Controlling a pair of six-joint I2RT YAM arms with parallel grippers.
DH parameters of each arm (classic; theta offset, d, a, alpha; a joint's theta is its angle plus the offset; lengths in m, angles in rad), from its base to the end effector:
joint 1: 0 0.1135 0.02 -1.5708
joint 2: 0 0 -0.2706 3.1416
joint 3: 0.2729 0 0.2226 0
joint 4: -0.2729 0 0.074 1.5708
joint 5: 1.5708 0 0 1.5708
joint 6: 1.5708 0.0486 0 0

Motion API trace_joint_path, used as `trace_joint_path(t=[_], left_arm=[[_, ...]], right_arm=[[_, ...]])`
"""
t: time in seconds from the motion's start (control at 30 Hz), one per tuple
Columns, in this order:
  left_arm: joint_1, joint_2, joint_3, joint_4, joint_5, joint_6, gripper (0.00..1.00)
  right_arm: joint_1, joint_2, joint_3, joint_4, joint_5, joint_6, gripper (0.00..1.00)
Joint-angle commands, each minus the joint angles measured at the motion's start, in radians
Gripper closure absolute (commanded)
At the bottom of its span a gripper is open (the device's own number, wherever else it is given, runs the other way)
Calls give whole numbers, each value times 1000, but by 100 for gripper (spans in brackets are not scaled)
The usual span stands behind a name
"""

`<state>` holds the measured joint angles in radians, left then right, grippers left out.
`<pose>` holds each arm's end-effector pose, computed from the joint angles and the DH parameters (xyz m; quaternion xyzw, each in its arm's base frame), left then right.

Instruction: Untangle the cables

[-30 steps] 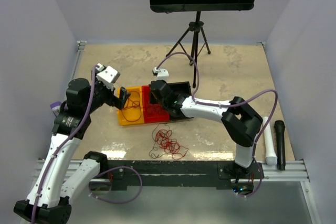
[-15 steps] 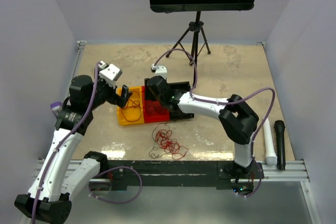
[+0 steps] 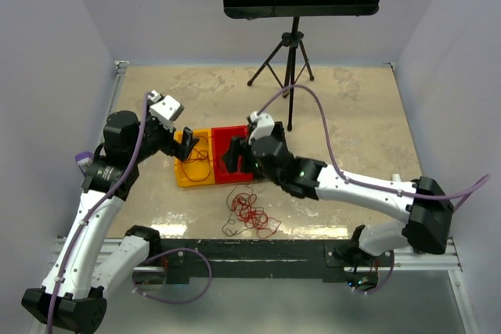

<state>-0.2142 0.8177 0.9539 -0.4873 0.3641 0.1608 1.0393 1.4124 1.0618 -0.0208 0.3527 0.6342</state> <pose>0.1442 -0.0491 0.3584 0.2522 0.7727 -0.1634 0.5591 0.1719 0.2593 0.3200 -0.0665 0.8160 0.3155 0.4797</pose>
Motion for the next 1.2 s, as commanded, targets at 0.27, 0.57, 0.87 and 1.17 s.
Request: trace_joint_path(t=[0.27, 0.57, 0.87, 1.17], left_arm=[[7, 3, 36, -30, 114, 60, 0], [7, -14, -6, -40, 118, 111, 0], [7, -18, -9, -34, 110, 117, 0], [7, -38, -14, -34, 90, 129, 0]], right_arm=[[271, -161, -373, -44, 26, 275, 27], [288, -153, -329, 61, -41, 214, 28], [288, 14, -234, 47, -52, 211, 32], [288, 51, -169, 0, -18, 225, 70]])
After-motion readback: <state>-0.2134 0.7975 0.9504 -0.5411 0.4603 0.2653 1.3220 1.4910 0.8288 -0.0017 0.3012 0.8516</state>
